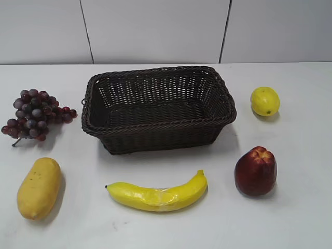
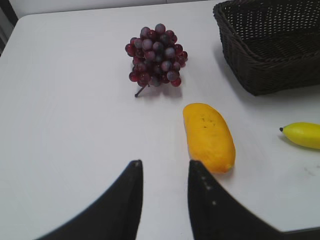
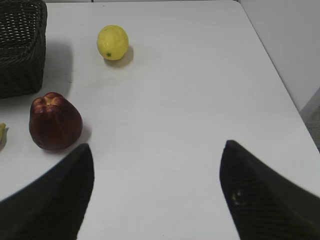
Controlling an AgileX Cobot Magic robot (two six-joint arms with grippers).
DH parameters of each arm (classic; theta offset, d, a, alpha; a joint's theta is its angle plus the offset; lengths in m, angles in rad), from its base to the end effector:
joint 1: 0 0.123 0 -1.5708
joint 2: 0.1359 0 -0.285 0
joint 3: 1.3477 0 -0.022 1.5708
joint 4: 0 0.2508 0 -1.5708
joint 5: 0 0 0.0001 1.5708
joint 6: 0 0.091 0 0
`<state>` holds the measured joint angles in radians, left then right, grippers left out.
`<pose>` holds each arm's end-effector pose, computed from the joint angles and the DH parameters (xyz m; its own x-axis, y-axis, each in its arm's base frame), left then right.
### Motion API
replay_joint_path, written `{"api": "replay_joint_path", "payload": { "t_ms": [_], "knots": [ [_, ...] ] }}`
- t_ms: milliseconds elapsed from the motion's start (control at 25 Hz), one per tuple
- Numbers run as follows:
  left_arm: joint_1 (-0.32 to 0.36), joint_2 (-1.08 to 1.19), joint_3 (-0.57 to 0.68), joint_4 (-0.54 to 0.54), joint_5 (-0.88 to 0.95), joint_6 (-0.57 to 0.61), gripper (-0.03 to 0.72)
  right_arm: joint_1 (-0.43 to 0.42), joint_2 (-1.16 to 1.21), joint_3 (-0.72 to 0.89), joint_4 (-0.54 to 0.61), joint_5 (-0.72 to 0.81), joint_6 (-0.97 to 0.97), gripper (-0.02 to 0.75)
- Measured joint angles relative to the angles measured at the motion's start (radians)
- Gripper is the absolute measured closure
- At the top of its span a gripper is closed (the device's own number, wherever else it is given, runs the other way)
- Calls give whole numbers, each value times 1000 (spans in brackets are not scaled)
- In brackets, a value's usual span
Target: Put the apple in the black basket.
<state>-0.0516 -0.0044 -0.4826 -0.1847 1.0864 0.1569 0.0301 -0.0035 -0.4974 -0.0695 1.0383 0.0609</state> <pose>-0.0061 -0.0145 0.2715 -0.4685 0.0934 -0.8785 0.2263 0.9739 -0.0171 -0.0041 -0.0056 0.2785 -0.4332 0.0125 -0.9012 0.0349 0.9994 -0.0029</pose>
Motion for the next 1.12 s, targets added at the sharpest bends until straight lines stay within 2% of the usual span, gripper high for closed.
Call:
{"api": "replay_joint_path", "payload": {
  "t_ms": [400,520,640,880,1120],
  "knots": [
    [0,0,0,0,0,0,452,2,-1,0,1,-3,-1,145],
    [0,0,0,0,0,0,452,3,38,-16,28,-34,-19,98],
    [0,0,0,0,0,0,452,3,148,-34,49,-141,-54,69],
    [0,0,0,0,0,0,452,3,419,-38,144,-401,-61,71],
    [0,0,0,0,0,0,452,27,768,-65,259,-426,-213,84]
  ]
}}
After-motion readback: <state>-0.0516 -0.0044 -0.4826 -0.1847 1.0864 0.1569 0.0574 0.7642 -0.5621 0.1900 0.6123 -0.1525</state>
